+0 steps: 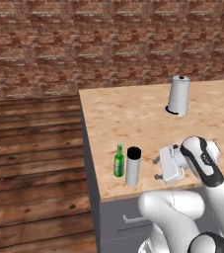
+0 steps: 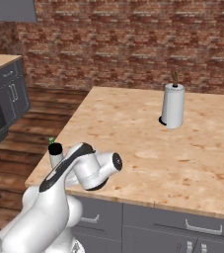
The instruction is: Pick the beer, water bottle from the counter and place them in the open cabinet.
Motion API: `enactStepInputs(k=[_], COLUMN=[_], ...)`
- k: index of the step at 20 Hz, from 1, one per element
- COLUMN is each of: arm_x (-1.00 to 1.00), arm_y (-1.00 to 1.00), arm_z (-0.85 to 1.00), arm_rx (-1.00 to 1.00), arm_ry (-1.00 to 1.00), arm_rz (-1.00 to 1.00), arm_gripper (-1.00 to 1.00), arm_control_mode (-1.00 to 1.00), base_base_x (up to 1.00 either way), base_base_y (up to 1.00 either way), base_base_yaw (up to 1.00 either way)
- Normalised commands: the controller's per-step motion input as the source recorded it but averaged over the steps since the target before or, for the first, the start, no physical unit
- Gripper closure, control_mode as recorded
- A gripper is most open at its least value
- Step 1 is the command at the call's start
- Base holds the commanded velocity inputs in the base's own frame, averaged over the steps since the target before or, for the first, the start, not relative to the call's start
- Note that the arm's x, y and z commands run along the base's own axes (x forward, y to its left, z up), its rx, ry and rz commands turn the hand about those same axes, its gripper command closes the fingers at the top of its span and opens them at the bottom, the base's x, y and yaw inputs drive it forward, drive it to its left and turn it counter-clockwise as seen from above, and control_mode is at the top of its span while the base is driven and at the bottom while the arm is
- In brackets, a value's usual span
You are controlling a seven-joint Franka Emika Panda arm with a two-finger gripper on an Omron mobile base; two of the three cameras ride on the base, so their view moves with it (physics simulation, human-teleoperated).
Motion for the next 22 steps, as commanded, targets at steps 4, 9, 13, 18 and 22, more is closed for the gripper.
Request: enactStepInputs(k=[4,9,13,18,22], arm_x=[0.06,0.02,0.0,0.0,0.0], arm_y=[0.21,0.24,0.24,0.27,0.26], arm_z=[-0.19,-0.14,-0.16,-0.18,-0.18], arm_rx=[0.0,0.0,0.0,0.0,0.0], arm_ry=[0.0,0.0,0.0,0.0,0.0], arm_rz=[-0.02,-0.01,-0.01,-0.01,-0.01], arm_gripper=[-1.0,-1.0,-1.0,-1.0,-1.0], arm_control_mode=[-1.0,-1.0,-1.0,-1.0,-1.0], base_base_x=[0.0,0.0,0.0,0.0,0.0], base_base_y=[0.0,0.0,0.0,0.0,0.0], base_base_yaw=[0.0,0.0,0.0,0.0,0.0])
